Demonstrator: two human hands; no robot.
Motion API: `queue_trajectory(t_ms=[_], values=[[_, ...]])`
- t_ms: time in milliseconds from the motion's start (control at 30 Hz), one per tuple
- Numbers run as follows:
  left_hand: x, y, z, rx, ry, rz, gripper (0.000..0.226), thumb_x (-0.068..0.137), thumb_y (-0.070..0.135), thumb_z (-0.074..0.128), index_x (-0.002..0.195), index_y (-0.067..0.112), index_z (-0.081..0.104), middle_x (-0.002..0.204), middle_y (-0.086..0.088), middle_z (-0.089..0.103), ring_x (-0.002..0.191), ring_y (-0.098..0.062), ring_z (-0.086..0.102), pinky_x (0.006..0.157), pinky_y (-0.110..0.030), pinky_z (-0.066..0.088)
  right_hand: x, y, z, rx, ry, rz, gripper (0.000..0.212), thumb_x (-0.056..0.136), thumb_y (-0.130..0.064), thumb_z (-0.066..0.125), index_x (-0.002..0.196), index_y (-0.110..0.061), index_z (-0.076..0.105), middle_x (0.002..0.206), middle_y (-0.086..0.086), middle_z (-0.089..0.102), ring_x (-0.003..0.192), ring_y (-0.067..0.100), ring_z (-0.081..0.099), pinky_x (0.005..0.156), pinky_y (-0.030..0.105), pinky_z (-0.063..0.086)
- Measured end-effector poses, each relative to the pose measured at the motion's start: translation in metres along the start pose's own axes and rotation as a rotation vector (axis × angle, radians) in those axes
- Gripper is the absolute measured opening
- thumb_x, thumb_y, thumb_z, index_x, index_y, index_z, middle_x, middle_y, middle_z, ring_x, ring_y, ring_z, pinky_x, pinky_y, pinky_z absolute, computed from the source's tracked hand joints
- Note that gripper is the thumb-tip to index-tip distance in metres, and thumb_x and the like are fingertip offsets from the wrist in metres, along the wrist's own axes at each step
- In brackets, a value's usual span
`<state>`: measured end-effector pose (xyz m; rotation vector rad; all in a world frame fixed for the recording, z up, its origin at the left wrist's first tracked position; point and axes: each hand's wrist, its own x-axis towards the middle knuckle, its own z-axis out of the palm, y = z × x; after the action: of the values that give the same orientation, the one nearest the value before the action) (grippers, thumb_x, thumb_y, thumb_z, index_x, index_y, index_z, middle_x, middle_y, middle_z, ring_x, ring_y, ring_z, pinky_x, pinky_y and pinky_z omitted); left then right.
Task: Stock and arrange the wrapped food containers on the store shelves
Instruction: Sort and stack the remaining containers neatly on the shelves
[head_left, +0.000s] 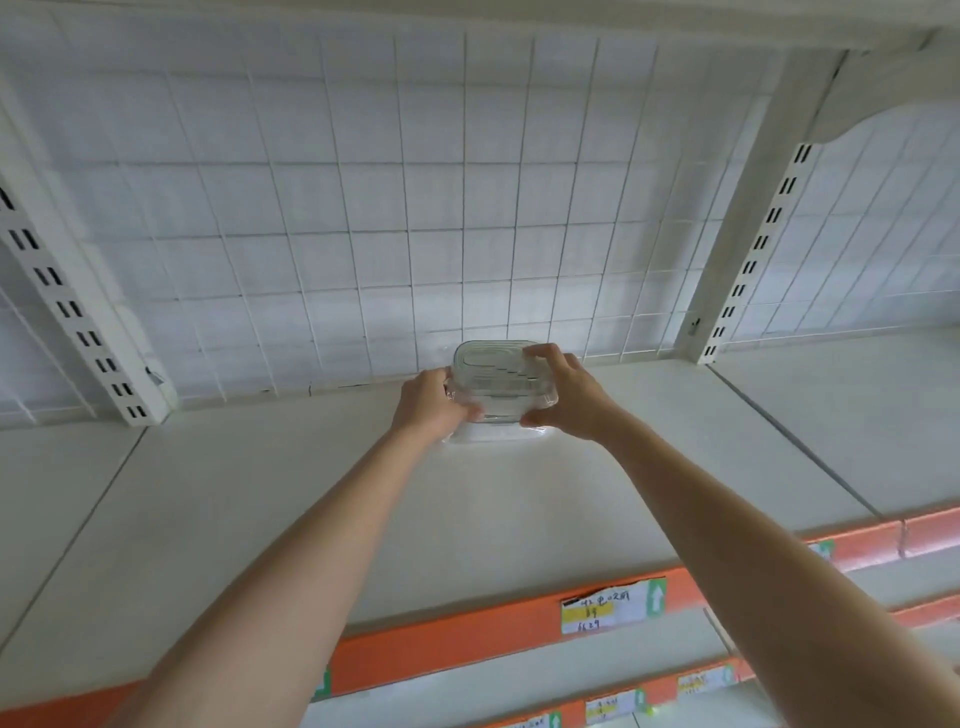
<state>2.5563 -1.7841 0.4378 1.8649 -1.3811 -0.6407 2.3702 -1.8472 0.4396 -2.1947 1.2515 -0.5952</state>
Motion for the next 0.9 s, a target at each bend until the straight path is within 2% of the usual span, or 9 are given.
queue_trajectory(t_ms=[133, 267, 500, 633, 767, 833, 900], values=[[0.011, 0.015, 0.020, -0.001, 0.019, 0.018, 0.042, 0.068, 0.019, 0.084, 0.103, 0.009, 0.064, 0.082, 0.002, 0.054, 0.081, -0.016, 0.050, 0.057, -0.018, 0.029, 0.011, 0.020, -0.023, -0.059, -0.029, -0.012, 0.087, 0.066, -0.015, 0.083, 0.136, -0.025, 0.034, 0.131, 0.006, 0.045, 0.105, 0.019, 0.046, 0.082, 0.024, 0.032], [0.017, 0.018, 0.026, -0.001, 0.042, 0.021, 0.042, 0.067, 0.020, 0.084, 0.101, 0.009, 0.063, 0.076, 0.005, 0.051, 0.079, -0.017, 0.050, 0.055, -0.018, 0.029, 0.018, 0.027, -0.030, -0.086, -0.046, -0.040, 0.086, 0.065, -0.017, 0.084, 0.136, -0.025, 0.034, 0.132, 0.004, 0.046, 0.101, 0.016, 0.045, 0.081, 0.024, 0.032], [0.018, 0.017, 0.028, -0.008, 0.059, 0.005, 0.039, 0.068, 0.021, 0.083, 0.100, 0.015, 0.062, 0.077, 0.005, 0.052, 0.077, -0.016, 0.050, 0.052, -0.016, 0.032, 0.021, 0.033, -0.027, -0.070, -0.018, -0.083, 0.085, 0.067, -0.018, 0.083, 0.136, -0.027, 0.035, 0.128, 0.004, 0.047, 0.093, 0.016, 0.048, 0.079, 0.022, 0.033], [0.017, 0.018, 0.025, 0.010, 0.058, -0.004, 0.036, 0.072, 0.022, 0.079, 0.103, 0.014, 0.063, 0.075, 0.006, 0.050, 0.080, -0.018, 0.049, 0.053, -0.017, 0.033, 0.025, 0.028, -0.023, -0.078, -0.024, -0.087, 0.084, 0.067, -0.018, 0.082, 0.136, -0.025, 0.034, 0.125, 0.007, 0.047, 0.091, 0.018, 0.048, 0.079, 0.024, 0.034], [0.011, 0.014, 0.024, 0.055, 0.026, 0.012, 0.039, 0.079, 0.028, 0.074, 0.114, 0.015, 0.060, 0.087, 0.003, 0.054, 0.083, -0.015, 0.049, 0.059, -0.021, 0.030, 0.026, 0.023, -0.022, -0.103, -0.043, -0.080, 0.083, 0.069, -0.017, 0.081, 0.136, -0.022, 0.033, 0.125, 0.011, 0.047, 0.096, 0.023, 0.048, 0.081, 0.027, 0.036], [0.007, 0.012, 0.022, 0.082, 0.013, 0.023, 0.036, 0.081, 0.030, 0.072, 0.110, 0.012, 0.062, 0.079, 0.005, 0.051, 0.079, -0.013, 0.048, 0.058, -0.021, 0.031, 0.025, 0.020, -0.023, -0.150, -0.053, -0.078, 0.083, 0.070, -0.020, 0.080, 0.137, -0.022, 0.031, 0.126, 0.011, 0.046, 0.102, 0.028, 0.051, 0.084, 0.031, 0.041], [0.002, 0.008, 0.019, 0.107, 0.002, 0.018, 0.033, 0.083, 0.032, 0.070, 0.105, 0.009, 0.063, 0.085, 0.002, 0.059, 0.083, -0.017, 0.056, 0.066, -0.023, 0.039, 0.024, 0.013, -0.025, -0.262, -0.058, -0.060, 0.082, 0.072, -0.024, 0.079, 0.137, -0.022, 0.030, 0.131, 0.011, 0.040, 0.114, 0.033, 0.048, 0.091, 0.039, 0.044]])
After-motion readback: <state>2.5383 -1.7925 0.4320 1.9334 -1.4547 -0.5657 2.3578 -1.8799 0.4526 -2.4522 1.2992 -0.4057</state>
